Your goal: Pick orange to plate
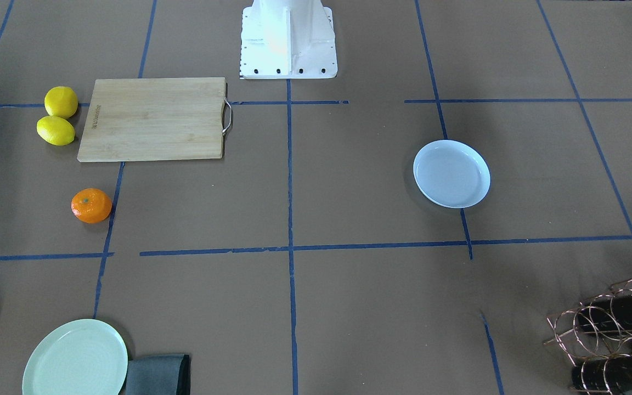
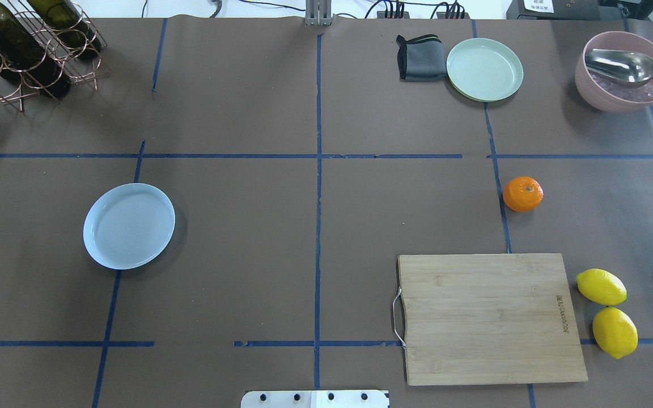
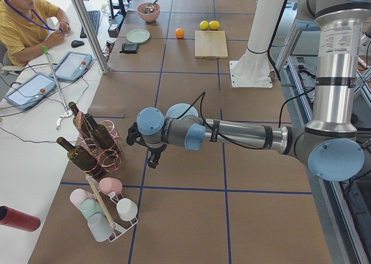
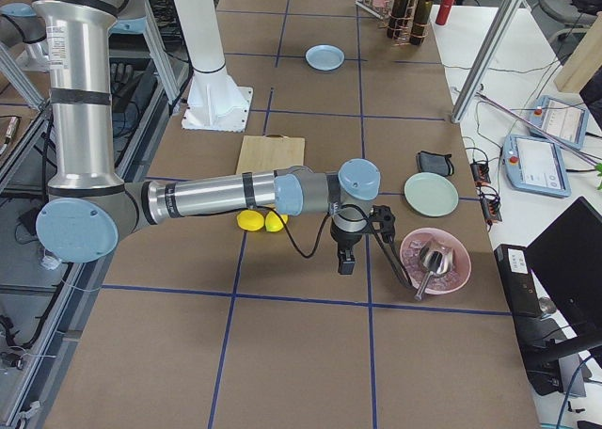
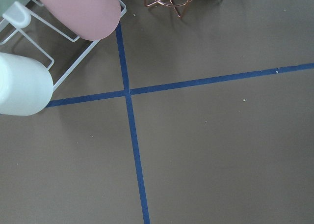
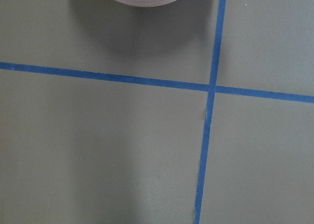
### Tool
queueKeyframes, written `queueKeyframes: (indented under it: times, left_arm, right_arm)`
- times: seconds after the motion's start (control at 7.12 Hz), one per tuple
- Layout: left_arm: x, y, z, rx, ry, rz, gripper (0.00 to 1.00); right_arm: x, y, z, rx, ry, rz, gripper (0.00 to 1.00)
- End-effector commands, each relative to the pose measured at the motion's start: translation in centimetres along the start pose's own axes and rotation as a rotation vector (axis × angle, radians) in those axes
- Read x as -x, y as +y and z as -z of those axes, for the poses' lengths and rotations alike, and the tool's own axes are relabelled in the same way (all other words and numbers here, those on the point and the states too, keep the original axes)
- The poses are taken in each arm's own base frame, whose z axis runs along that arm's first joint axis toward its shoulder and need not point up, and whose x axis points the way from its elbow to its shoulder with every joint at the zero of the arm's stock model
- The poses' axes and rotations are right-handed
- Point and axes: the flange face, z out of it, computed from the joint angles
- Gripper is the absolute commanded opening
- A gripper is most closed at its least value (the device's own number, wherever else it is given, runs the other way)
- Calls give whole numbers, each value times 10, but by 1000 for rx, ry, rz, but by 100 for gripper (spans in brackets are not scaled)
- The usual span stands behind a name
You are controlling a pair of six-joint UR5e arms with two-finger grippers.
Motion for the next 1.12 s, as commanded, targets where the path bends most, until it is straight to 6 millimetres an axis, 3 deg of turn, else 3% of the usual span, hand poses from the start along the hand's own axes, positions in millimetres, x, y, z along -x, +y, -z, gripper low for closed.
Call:
queueKeyframes:
  times: [0.0,0.14,0.28,0.56,0.84,0.98]
  left_arm:
    - [-86,-11,-83,37,25,81,100]
    - [-122,-8,-123,-7,-26,117,100]
    - [-152,-3,-150,-17,-22,181,100]
    - [-173,3,-179,-19,-59,189,100]
    - [-188,4,-195,-2,-59,173,100]
    - [-211,1,-209,13,-41,201,100]
  right_arm:
    - [14,-4,-9,-18,-5,57,100]
    - [17,-4,-8,-21,-12,67,100]
    - [19,-4,-8,-21,-20,69,100]
    - [24,-4,-7,-20,-49,73,100]
    - [24,-3,-8,-16,-55,73,100]
    - [23,-3,-8,-17,-55,71,100]
